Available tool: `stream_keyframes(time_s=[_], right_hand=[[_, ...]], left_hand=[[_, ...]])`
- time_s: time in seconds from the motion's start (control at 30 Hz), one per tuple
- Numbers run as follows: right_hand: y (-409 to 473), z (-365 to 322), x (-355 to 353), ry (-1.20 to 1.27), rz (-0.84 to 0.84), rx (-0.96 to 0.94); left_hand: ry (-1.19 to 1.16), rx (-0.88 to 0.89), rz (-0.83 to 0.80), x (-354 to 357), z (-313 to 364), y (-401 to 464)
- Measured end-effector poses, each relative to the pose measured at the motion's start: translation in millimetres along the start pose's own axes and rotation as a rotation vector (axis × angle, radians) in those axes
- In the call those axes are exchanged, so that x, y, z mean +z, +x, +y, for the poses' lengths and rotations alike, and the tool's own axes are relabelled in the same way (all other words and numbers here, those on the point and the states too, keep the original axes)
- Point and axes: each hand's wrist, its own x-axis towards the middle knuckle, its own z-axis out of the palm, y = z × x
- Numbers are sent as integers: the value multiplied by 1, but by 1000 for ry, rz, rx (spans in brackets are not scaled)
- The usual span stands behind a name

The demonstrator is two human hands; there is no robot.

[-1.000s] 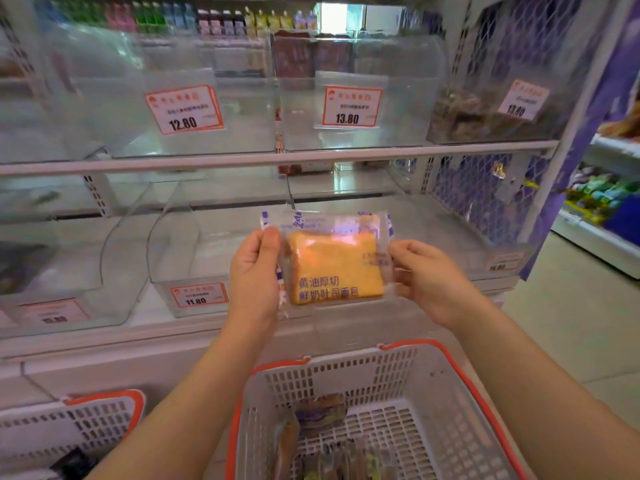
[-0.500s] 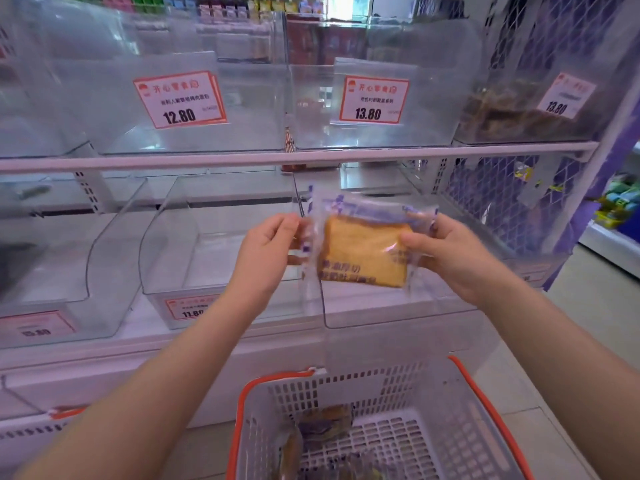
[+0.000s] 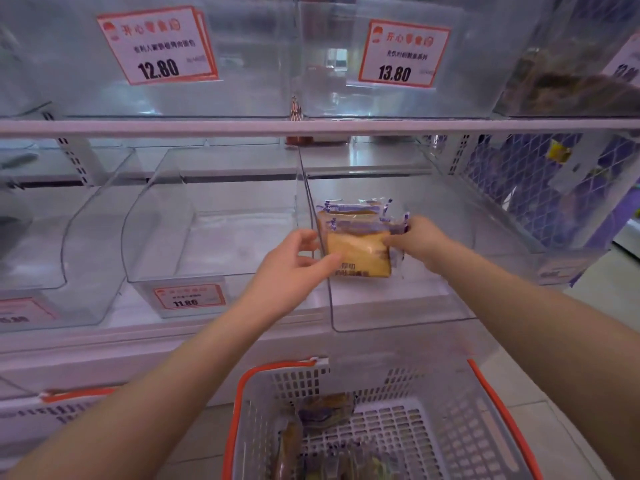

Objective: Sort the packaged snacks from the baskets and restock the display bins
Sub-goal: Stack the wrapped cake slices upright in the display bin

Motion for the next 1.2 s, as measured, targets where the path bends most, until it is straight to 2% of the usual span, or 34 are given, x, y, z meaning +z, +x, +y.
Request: stream_keyframes(time_s=[0.1, 0.27, 0.37, 0.5, 0.6, 0.67, 0.8, 0.9, 1.07, 1.13, 1.2], right_hand=[[11, -12, 10, -216, 55, -32], [6, -18, 19, -116, 30, -85], [-18, -12, 5, -118, -15, -88], [-69, -7, -25, -168, -82, -335], [-120, 1, -41, -116, -200, -507], [-151, 12, -43, -174, -239, -600], [-182, 60, -18, -466, -387, -679], [-188, 111, 22, -590, -508, -583], [-193, 191, 88, -758, -801, -337], [-194, 212, 112, -826, -884, -289], [-192, 230, 135, -811, -895, -237]], left_hand=[[-14, 11, -10, 0, 0, 0], [2, 2, 21, 3, -2, -1], [-117, -10, 50, 7, -6, -11], [-369, -199, 144, 18, -26, -31], [-392, -389, 166, 30, -56, -49], [-333, -472, 142, 41, -80, -60], [-168, -560, 68, 67, -129, -88], [-62, -578, -16, 84, -170, -109], [315, -600, -120, 112, -231, -146], [525, -574, -216, 120, -252, -153], [687, -502, -349, 127, -276, -156]])
